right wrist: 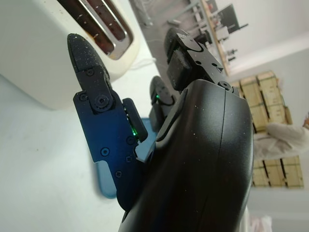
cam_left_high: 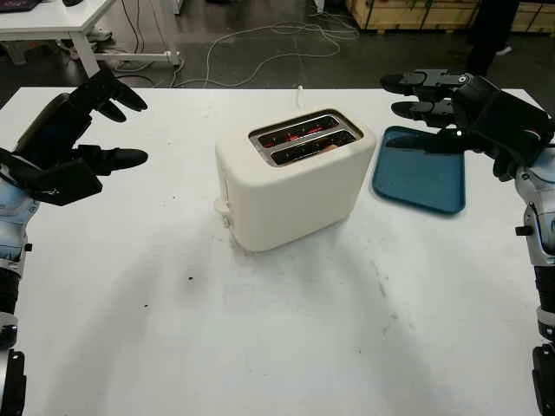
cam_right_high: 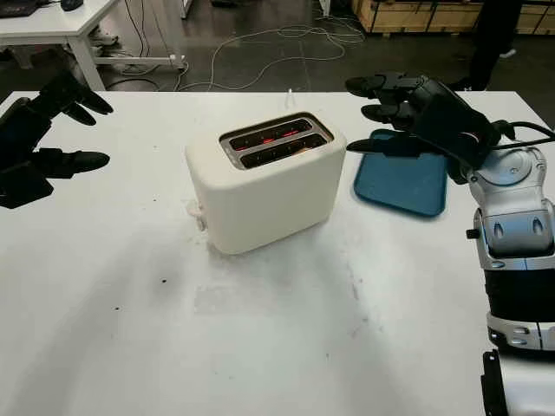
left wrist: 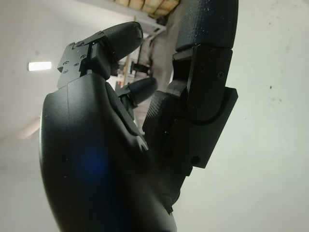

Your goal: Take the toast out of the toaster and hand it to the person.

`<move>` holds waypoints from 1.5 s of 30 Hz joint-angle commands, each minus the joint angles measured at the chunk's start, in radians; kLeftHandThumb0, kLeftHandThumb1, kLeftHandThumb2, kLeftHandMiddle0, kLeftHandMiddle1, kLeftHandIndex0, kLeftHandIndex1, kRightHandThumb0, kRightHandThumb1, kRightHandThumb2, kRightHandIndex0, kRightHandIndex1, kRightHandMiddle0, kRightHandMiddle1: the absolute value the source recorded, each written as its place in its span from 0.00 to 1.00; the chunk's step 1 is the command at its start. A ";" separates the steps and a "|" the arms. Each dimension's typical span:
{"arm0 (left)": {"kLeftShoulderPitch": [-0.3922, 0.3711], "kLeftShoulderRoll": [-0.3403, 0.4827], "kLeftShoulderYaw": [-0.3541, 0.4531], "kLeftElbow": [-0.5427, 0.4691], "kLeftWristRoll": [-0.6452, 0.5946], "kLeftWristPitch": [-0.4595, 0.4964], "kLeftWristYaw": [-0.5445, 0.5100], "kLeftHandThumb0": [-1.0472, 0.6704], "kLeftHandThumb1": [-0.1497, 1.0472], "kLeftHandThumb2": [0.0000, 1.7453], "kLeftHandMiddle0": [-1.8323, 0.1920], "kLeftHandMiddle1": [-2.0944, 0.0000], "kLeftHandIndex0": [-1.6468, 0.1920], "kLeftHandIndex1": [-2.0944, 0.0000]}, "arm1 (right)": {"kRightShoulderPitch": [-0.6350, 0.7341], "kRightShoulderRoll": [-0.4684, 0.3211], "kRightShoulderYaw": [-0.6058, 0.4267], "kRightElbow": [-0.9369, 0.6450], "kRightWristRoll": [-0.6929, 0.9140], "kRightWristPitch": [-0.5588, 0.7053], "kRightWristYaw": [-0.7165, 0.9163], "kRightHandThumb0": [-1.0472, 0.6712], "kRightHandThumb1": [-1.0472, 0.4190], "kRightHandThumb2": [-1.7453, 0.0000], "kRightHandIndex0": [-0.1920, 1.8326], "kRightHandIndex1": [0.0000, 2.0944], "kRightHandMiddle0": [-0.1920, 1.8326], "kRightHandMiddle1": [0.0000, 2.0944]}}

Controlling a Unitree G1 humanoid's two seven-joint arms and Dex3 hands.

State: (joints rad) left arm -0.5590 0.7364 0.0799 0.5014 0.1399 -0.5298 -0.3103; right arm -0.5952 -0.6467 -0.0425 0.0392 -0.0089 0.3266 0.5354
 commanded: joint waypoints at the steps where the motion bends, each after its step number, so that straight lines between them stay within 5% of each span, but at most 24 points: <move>1: 0.012 -0.002 0.007 -0.002 -0.006 0.001 -0.002 0.00 0.89 0.18 0.91 0.25 0.90 0.32 | -0.004 0.001 -0.013 -0.013 0.009 0.014 -0.003 0.28 0.19 1.00 0.31 0.01 0.32 0.00; 45: 0.005 -0.005 0.003 0.002 -0.002 -0.002 -0.002 0.00 0.89 0.19 0.91 0.25 0.90 0.33 | -0.013 -0.007 -0.001 -0.007 -0.006 -0.001 -0.005 0.28 0.20 1.00 0.32 0.01 0.32 0.00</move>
State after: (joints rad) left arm -0.5590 0.7363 0.0798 0.5010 0.1416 -0.5211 -0.3102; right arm -0.5953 -0.6467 -0.0420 0.0345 -0.0095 0.3440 0.5317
